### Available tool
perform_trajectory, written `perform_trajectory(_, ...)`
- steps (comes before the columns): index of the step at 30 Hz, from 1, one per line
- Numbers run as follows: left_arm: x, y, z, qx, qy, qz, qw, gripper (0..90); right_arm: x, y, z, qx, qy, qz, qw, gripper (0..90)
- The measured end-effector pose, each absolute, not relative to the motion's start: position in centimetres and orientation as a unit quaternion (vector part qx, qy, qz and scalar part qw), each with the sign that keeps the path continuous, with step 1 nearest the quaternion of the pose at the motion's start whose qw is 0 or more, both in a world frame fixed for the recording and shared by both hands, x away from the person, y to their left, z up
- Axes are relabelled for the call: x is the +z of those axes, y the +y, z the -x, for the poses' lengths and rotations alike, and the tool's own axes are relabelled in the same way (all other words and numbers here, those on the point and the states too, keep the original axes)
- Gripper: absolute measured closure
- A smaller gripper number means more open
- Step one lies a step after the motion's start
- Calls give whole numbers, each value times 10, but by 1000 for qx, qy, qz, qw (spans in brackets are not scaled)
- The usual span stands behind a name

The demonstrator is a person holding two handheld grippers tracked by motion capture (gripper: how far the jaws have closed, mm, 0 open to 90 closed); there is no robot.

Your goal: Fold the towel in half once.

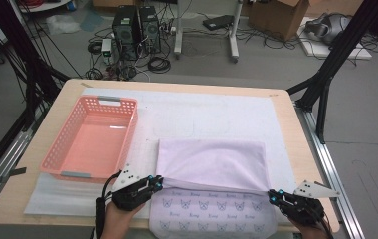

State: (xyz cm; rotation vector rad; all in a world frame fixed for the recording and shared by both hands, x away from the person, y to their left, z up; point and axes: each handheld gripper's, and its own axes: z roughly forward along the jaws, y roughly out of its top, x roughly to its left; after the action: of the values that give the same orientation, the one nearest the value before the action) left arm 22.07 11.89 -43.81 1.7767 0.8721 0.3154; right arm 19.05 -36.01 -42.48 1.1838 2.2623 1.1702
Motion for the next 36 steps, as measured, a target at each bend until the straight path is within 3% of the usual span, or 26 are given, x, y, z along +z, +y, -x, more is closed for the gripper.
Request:
perform_trajectory(17, -433, 128, -161, 111, 354, -744, 556, 828, -410, -357, -119, 420, 788, -422, 158, 844)
perform_trajectory(19, -435, 127, -164, 94, 347, -740, 568, 797, -411, -358, -116, 415, 787, -427, 161, 791)
perform_trajectory(20, -435, 125, -167, 92, 344, -735, 577, 715, -412, -359, -117, 418, 781, -433, 164, 701)
perform_trajectory(22, -432, 122, -174, 98, 353, -722, 588, 524, -413, -363, -120, 437, 760, -453, 162, 625)
perform_trajectory(24, -429, 122, -181, 115, 362, -710, 593, 478, -412, -364, -125, 449, 745, -462, 172, 590)
perform_trajectory(31, -439, 124, -211, 123, 392, -709, 574, 508, -425, -359, -160, 420, 746, -481, 189, 656)
perform_trajectory(36, -438, 124, -235, 100, 415, -697, 576, 565, -420, -360, -195, 418, 742, -487, 193, 686)
